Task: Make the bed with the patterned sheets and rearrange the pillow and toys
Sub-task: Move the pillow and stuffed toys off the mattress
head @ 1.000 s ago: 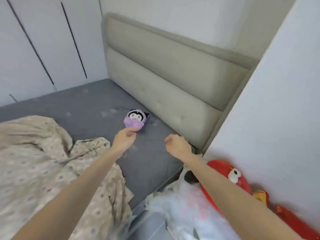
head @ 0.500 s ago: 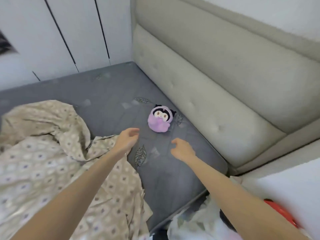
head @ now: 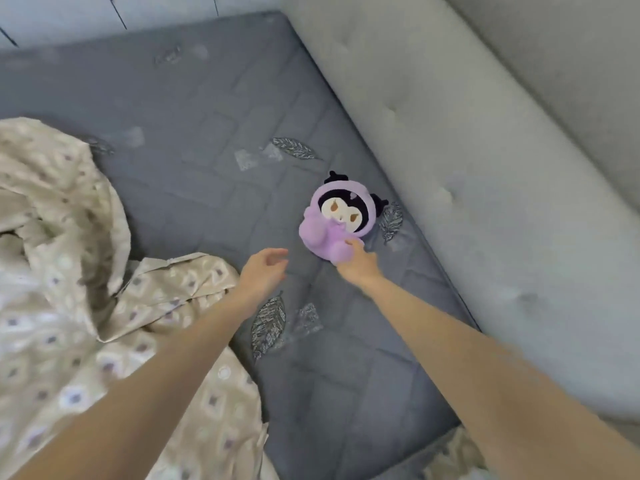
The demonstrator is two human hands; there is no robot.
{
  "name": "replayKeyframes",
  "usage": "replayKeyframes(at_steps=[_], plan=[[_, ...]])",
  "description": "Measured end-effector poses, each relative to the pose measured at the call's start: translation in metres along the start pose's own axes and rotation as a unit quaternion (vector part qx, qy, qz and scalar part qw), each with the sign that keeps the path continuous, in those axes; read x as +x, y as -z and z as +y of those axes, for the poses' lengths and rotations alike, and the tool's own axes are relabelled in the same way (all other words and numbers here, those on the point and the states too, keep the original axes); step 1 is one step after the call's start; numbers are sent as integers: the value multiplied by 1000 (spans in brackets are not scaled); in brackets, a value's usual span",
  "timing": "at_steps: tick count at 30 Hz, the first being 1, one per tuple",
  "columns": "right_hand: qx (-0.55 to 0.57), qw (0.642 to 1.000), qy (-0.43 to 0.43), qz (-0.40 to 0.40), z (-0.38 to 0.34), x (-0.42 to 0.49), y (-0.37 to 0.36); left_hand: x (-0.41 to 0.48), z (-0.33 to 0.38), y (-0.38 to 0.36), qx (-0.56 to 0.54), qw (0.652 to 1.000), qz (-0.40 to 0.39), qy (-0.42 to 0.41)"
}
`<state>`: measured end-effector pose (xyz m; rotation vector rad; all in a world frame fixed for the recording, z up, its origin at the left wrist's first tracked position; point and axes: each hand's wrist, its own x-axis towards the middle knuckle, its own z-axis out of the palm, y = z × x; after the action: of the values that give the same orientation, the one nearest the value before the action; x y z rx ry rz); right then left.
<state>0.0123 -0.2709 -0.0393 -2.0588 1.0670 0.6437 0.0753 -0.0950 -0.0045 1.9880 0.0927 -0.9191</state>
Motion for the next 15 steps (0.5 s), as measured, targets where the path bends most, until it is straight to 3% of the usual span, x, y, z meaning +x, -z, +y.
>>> replayKeyframes(at_steps=[4, 7, 9, 15], plan=[[29, 999, -8, -38, 2, 48, -15, 38, -19, 0, 13, 1000, -5, 23], [135, 990, -36, -36, 3, 66, -26, 54, -27, 2, 22, 999, -4, 40], [198, 979, -48, -22, 3, 70, -30, 56, -28, 4, 15, 999, -1, 44], [226, 971, -51, 68, -8, 49, -17, 41, -14, 13, 4, 999, 4, 31]])
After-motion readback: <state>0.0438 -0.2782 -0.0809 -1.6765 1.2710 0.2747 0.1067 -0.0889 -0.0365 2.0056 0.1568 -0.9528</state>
